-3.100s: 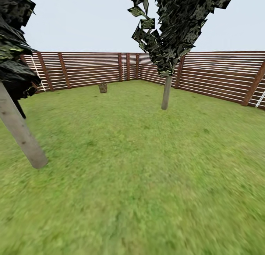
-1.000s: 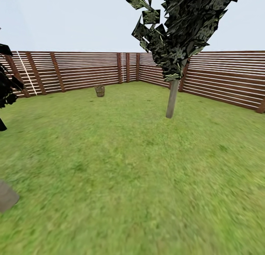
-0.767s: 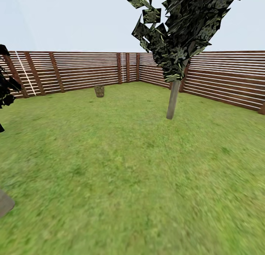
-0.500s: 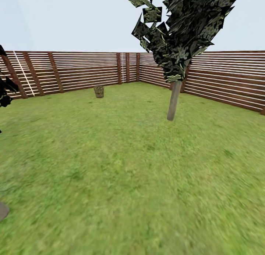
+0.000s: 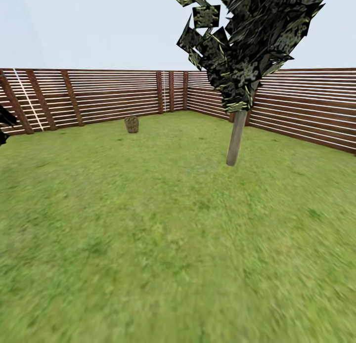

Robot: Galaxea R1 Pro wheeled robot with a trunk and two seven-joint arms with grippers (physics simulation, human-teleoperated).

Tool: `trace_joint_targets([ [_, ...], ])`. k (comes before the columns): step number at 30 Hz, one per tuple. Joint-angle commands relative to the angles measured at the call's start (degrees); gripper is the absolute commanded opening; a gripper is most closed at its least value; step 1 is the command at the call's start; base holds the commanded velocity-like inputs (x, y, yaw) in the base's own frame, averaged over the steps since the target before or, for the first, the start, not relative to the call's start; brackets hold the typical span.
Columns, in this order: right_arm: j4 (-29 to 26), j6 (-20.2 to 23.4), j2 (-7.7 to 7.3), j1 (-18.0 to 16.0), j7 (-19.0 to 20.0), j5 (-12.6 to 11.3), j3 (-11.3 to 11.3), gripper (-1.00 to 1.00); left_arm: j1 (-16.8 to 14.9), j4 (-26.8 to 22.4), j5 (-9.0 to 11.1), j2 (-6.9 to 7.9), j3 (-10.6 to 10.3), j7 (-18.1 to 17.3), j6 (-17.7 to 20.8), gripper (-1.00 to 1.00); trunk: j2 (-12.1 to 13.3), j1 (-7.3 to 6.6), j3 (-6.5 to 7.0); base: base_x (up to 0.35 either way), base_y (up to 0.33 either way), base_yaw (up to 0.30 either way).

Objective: Take the three Easter eggs out of the wicker basket on the lawn in the garden, then place them on the lawn next to a single tree (choose any tree) so that all three eggs are next to the same tree and none are left in the basket.

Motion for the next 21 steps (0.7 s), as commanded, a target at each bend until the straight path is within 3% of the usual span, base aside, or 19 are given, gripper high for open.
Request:
trace_joint_targets([
  [1,0.0,-0.1,-0.01,0.0,0.0,0.4,0.2,1.0,0.0,0.0,0.0,-0.02,0.4,0.1,0.1,1.0,0.0,0.03,-0.05,0.332,0.0,0.0],
  [21,0.1,-0.1,-0.07,0.0,0.0,0.5,0.2,1.0,0.0,0.0,0.0,-0.02,0.4,0.1,0.1,1.0,0.0,0.03,-0.05,0.332,0.0,0.0],
])
